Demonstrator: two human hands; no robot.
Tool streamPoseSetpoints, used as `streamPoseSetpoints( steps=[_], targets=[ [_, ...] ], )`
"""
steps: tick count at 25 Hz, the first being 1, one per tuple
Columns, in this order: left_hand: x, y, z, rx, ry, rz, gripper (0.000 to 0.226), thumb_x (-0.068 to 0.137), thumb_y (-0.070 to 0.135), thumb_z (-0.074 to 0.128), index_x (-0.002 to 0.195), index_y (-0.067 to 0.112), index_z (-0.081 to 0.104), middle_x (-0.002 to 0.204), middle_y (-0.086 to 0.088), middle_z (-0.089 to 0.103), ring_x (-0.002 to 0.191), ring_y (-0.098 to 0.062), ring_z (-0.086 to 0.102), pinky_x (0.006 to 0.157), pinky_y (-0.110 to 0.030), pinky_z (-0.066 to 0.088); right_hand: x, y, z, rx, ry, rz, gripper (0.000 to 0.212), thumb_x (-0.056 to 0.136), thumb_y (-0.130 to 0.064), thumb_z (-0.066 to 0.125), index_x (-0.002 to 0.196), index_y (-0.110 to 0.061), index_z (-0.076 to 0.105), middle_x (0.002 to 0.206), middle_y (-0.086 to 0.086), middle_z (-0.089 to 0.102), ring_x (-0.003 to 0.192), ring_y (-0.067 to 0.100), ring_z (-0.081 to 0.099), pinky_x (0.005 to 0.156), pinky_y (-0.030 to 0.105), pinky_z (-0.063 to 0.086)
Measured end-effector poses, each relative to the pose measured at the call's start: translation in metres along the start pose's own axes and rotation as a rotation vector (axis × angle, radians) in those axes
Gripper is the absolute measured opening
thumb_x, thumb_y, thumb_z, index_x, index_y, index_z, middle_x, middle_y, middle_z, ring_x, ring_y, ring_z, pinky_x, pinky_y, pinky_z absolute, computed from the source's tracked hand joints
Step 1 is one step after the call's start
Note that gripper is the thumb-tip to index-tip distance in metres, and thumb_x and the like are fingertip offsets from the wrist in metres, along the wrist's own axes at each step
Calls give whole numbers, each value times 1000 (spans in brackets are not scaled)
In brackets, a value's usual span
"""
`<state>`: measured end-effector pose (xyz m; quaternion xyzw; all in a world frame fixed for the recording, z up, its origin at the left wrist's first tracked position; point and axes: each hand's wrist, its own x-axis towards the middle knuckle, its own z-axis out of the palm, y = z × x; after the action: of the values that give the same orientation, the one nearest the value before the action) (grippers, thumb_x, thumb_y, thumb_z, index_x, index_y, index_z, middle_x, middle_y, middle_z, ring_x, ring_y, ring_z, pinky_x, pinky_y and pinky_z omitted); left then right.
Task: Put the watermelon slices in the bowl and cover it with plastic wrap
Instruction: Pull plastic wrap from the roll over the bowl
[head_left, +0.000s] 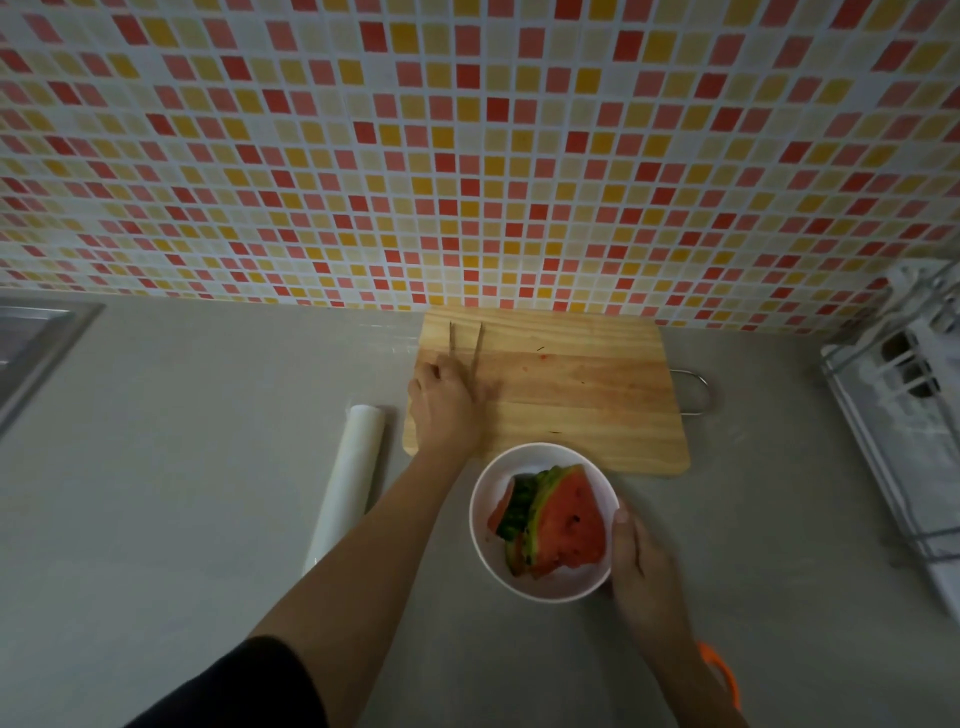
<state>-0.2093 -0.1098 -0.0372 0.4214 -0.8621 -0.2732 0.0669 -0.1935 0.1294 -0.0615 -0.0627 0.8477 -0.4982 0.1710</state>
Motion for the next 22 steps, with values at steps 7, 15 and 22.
streamPoseSetpoints(
  steps=[7,15,22],
  targets=[
    [-91,-30,-37,-342,-135,-95,41,97,40,41,69,16,60,80,-9,69,83,-30,67,67,-29,47,1,-5,-2,-23,-17,-44,30,99,-31,35,81,-36,59,70,-24,64,76,-10,61,65,9,44],
    [-166,-49,-56,-887,-436,-232,45,94,52,45,108,14,65,108,-12,70,96,-25,69,68,-33,61,-34,-3,-2,-20,-34,-106,29,100,-22,35,100,-15,63,95,14,68,85,22,64,76,38,54],
    [-197,-65,-56,-831,-444,-235,41,94,50,46,105,15,65,104,-8,71,95,-23,69,71,-34,60,-65,11,-5,-61,-61,-85,33,100,-26,33,112,-12,61,106,20,67,97,36,63,83,52,52]
  ],
)
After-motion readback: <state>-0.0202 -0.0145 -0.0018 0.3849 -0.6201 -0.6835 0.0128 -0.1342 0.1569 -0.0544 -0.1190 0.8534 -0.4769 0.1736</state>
